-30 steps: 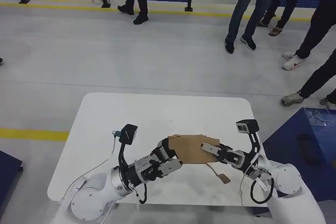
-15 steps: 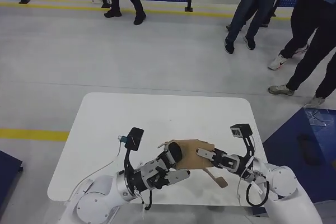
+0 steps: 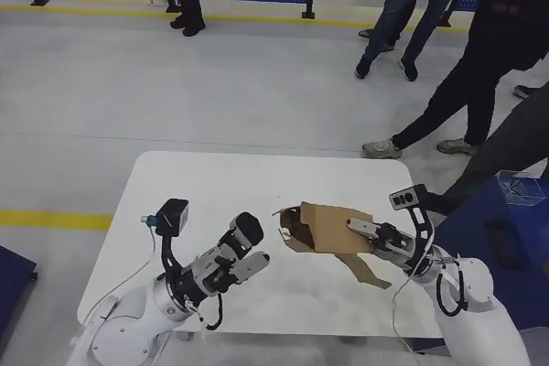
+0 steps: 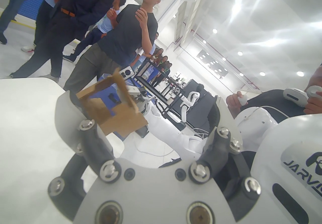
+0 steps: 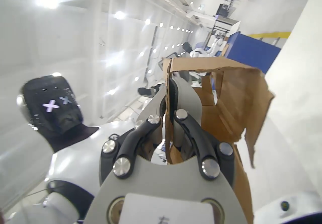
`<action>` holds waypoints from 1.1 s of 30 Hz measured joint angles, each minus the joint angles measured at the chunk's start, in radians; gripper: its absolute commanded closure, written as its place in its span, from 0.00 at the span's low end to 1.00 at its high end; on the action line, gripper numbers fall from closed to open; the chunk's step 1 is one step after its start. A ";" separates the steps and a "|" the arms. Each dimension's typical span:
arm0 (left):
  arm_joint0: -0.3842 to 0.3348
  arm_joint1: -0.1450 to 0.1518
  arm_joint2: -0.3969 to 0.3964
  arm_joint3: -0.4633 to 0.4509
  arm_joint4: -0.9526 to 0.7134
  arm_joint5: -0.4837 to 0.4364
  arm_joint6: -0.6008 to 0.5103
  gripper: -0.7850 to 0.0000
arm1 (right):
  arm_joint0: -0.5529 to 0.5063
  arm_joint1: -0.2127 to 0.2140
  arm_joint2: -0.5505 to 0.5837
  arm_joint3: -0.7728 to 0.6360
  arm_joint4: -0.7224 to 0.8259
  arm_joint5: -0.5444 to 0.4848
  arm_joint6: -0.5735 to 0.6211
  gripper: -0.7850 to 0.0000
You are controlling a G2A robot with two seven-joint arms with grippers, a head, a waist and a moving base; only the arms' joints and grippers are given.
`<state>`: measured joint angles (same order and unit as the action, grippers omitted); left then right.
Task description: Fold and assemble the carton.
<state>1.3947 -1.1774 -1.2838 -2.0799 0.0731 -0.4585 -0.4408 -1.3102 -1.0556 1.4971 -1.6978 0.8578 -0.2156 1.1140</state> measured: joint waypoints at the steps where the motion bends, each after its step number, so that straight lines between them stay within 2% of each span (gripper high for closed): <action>1: 0.007 0.001 -0.011 0.004 0.000 0.008 -0.002 0.00 | 0.003 0.000 0.004 0.004 0.026 0.012 0.017 1.00; 5: 0.012 0.005 -0.025 0.033 -0.005 0.075 -0.037 0.00 | 0.008 0.001 0.018 0.003 0.071 0.029 0.062 1.00; 11: -0.037 0.004 0.015 0.090 0.002 0.161 -0.094 0.00 | -0.005 0.001 0.015 -0.016 0.048 0.023 0.076 1.00; 20: -0.112 -0.007 0.094 0.165 0.036 0.212 -0.104 0.00 | -0.032 0.001 0.012 -0.041 0.032 0.020 0.086 1.00; 33: -0.158 -0.017 0.151 0.247 0.027 0.228 -0.100 0.00 | -0.044 0.001 0.032 -0.065 0.046 0.023 0.084 1.00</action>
<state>1.2369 -1.1948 -1.1326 -1.8326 0.1002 -0.2309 -0.5407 -1.3547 -1.0548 1.5292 -1.7632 0.9042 -0.1928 1.1980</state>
